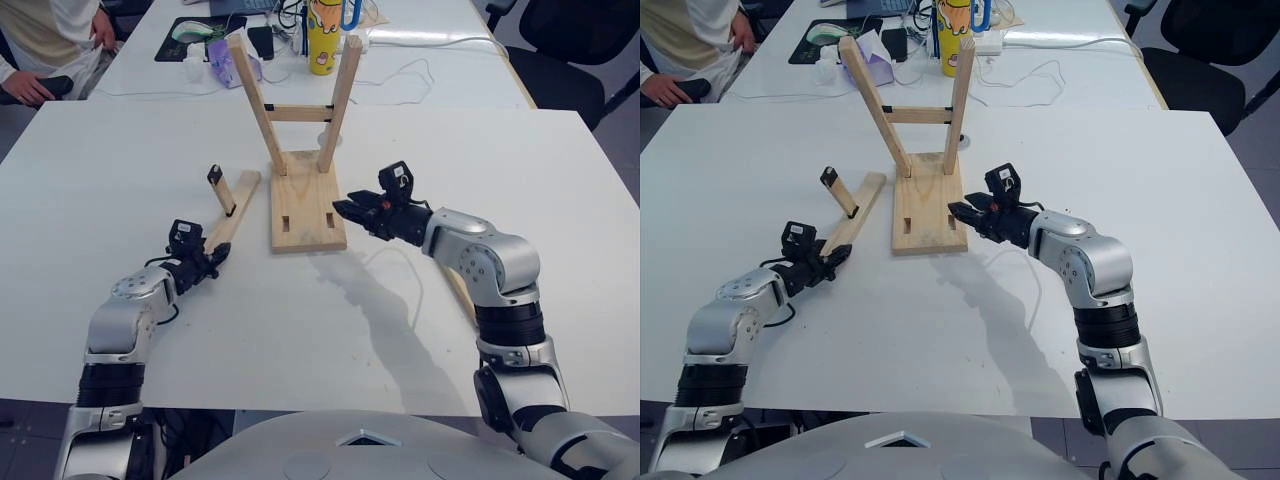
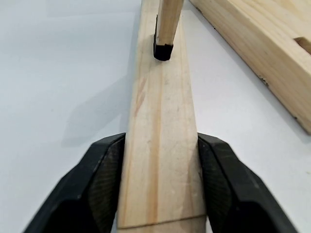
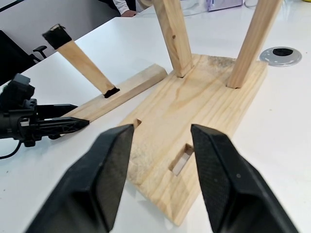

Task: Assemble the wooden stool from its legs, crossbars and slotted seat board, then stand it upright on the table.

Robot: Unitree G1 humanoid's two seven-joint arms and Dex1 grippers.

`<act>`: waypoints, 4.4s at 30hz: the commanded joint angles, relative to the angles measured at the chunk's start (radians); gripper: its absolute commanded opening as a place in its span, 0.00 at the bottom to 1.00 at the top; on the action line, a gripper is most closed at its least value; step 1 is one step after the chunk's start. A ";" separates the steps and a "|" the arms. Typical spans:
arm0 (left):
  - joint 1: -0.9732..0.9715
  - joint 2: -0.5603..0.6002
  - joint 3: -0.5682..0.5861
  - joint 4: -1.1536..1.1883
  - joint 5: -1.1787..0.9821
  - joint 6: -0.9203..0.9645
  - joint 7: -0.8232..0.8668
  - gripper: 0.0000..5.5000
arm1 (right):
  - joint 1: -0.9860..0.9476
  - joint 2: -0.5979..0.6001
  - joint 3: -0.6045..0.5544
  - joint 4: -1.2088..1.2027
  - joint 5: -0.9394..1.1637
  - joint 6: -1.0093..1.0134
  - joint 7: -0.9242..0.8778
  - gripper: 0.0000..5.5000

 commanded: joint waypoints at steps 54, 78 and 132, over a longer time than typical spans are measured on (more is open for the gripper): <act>-0.250 0.061 -0.080 -0.345 -0.076 -0.276 -0.239 0.39 | -0.537 0.200 -0.515 0.253 0.876 0.196 -0.517 0.87; -0.257 0.072 -0.062 -0.242 -0.026 -0.357 -0.277 0.38 | -0.515 0.142 -0.458 0.256 0.870 0.144 -0.489 0.21; -0.031 -0.065 0.059 -0.244 -0.018 -0.331 -0.056 0.54 | 0.028 0.148 -0.190 -0.199 0.189 -0.059 -0.844 0.19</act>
